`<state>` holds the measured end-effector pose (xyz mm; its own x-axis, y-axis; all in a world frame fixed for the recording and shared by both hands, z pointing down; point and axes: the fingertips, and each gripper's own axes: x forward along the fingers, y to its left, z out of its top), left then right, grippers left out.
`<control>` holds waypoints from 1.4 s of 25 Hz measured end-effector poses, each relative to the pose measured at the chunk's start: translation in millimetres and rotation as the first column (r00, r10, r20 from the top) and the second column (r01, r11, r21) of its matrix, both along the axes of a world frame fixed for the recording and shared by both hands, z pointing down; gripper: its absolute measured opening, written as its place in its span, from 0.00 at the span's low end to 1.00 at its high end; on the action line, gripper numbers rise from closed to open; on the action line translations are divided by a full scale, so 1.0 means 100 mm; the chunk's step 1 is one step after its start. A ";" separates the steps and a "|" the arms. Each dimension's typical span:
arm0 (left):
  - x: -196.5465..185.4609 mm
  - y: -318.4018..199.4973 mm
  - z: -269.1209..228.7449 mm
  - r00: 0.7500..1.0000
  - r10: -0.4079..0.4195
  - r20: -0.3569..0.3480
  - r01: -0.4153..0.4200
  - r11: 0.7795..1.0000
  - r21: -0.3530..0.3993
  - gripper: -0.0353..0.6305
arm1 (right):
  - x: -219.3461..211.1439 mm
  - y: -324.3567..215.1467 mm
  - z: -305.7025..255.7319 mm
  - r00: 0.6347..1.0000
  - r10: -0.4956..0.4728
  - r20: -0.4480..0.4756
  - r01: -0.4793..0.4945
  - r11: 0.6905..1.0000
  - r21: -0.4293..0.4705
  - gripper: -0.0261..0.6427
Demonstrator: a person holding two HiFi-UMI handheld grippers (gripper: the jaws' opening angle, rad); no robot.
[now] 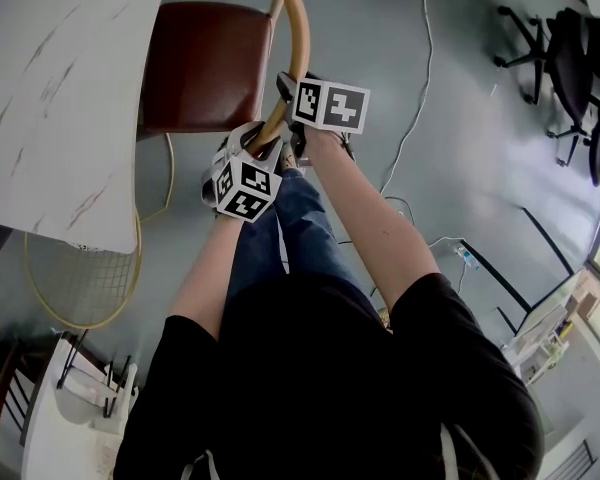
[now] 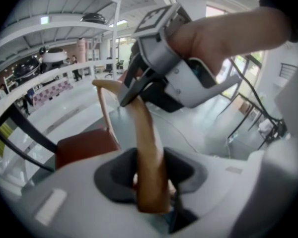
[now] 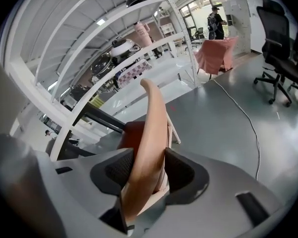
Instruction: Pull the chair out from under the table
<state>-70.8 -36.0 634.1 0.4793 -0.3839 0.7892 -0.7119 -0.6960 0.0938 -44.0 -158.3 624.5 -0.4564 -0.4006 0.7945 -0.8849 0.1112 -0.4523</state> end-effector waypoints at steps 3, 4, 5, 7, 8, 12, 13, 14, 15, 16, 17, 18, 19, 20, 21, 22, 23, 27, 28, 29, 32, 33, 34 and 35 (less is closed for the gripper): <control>0.00 0.00 0.00 1.000 -0.027 0.006 0.027 1.000 -0.014 0.29 | 0.03 0.00 -0.01 0.999 0.046 0.006 -0.046 0.999 -0.015 0.31; 0.01 0.00 0.00 1.000 -0.029 0.010 0.029 0.999 -0.017 0.29 | 0.03 0.00 -0.01 0.999 0.054 0.006 -0.053 0.998 -0.016 0.31; 0.02 0.00 0.00 1.000 -0.028 0.013 0.028 0.999 -0.018 0.29 | 0.05 -0.01 -0.01 0.998 0.059 0.006 -0.059 0.998 -0.018 0.31; 0.04 0.00 0.00 1.000 -0.024 0.017 0.024 1.000 -0.020 0.29 | 0.07 0.00 -0.01 0.998 0.066 0.002 -0.066 0.998 -0.022 0.30; 0.06 0.01 0.00 1.000 -0.022 0.017 0.023 1.000 -0.021 0.29 | 0.09 0.00 -0.01 0.998 0.070 -0.001 -0.070 0.997 -0.024 0.30; 0.22 0.06 0.01 1.000 -0.016 0.001 0.016 1.000 -0.024 0.29 | 0.25 0.05 0.00 0.996 0.087 -0.018 -0.088 0.996 -0.025 0.30; 0.28 0.08 0.02 1.000 -0.014 -0.005 0.014 1.000 -0.026 0.29 | 0.30 0.06 0.00 0.996 0.091 -0.023 -0.092 0.995 -0.025 0.29; 0.33 0.09 0.02 1.000 -0.013 -0.011 0.013 1.000 -0.027 0.30 | 0.35 0.07 0.01 0.995 0.095 -0.028 -0.095 0.995 -0.025 0.29; 0.39 0.10 0.02 1.000 -0.012 -0.017 0.012 1.000 -0.029 0.30 | 0.41 0.09 0.01 0.995 0.098 -0.033 -0.099 0.995 -0.025 0.29; 0.45 0.11 0.02 1.000 -0.012 -0.022 0.011 0.999 -0.030 0.30 | 0.47 0.10 0.01 0.994 0.101 -0.038 -0.102 0.994 -0.024 0.29; 0.51 0.12 0.02 1.000 -0.012 -0.028 0.011 0.999 -0.031 0.29 | 0.52 0.11 0.01 0.994 0.105 -0.043 -0.106 0.994 -0.023 0.29; 0.57 0.13 0.02 0.999 -0.012 -0.032 0.011 0.999 -0.032 0.30 | 0.58 0.11 0.00 0.993 0.109 -0.048 -0.110 0.994 -0.022 0.29; 0.63 0.14 0.01 0.999 -0.011 -0.037 0.010 0.999 -0.034 0.30 | 0.65 0.13 0.00 0.992 0.114 -0.054 -0.115 0.993 -0.022 0.29; 0.70 0.15 0.01 0.999 -0.009 -0.043 0.007 0.999 -0.036 0.30 | 0.71 0.14 0.00 0.991 0.118 -0.060 -0.119 0.993 -0.022 0.28; 0.76 0.17 0.01 0.999 -0.005 -0.048 0.003 0.999 -0.039 0.30 | 0.78 0.16 0.00 0.990 0.122 -0.065 -0.124 0.992 -0.022 0.28; 0.83 0.18 0.01 0.999 0.001 -0.053 -0.003 0.999 -0.041 0.30 | 0.85 0.17 0.00 0.989 0.127 -0.069 -0.129 0.991 -0.022 0.28; 0.89 0.20 0.01 0.998 0.007 -0.057 -0.009 0.999 -0.042 0.30 | 0.91 0.18 0.00 0.988 0.133 -0.072 -0.135 0.991 -0.021 0.28; 1.13 0.25 0.01 0.997 0.027 -0.069 -0.030 0.998 -0.047 0.30 | 1.17 0.24 0.00 0.984 0.156 -0.084 -0.159 0.987 -0.019 0.28; 1.19 0.26 0.01 0.997 0.031 -0.074 -0.035 0.998 -0.050 0.30 | 1.24 0.26 0.00 0.983 0.162 -0.087 -0.164 0.986 -0.019 0.28; 1.26 0.27 0.01 0.996 0.036 -0.080 -0.040 0.998 -0.052 0.30 | 1.31 0.27 0.00 0.981 0.168 -0.092 -0.170 0.985 -0.019 0.28; 1.44 0.30 0.02 0.994 0.053 -0.096 -0.058 0.997 -0.058 0.30 | 1.51 0.30 0.01 0.977 0.184 -0.104 -0.187 0.982 -0.017 0.28; 1.50 0.31 0.02 0.993 0.057 -0.100 -0.063 0.996 -0.060 0.30 | 1.57 0.30 0.01 0.976 0.189 -0.107 -0.192 0.981 -0.016 0.28; 1.57 0.31 0.02 0.993 0.061 -0.104 -0.068 0.996 -0.061 0.30 | 1.64 0.31 0.01 0.975 0.193 -0.111 -0.196 0.981 -0.015 0.28; 1.65 0.32 0.01 0.992 0.065 -0.109 -0.072 0.995 -0.064 0.30 | 1.71 0.32 0.00 0.974 0.197 -0.117 -0.199 0.980 -0.014 0.27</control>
